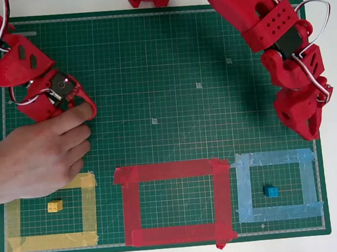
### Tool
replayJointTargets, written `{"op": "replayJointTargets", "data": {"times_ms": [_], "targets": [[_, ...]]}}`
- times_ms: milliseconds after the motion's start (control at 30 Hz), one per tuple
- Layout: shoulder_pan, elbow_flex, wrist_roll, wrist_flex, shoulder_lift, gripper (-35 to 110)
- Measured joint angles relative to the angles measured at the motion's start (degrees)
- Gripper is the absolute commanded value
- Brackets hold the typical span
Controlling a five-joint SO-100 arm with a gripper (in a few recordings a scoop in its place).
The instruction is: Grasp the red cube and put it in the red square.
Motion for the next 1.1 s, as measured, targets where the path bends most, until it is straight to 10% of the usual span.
{"op": "replayJointTargets", "data": {"times_ms": [1100], "targets": [[0.4,-1.9,2.0,-7.7,-9.7,25]]}}
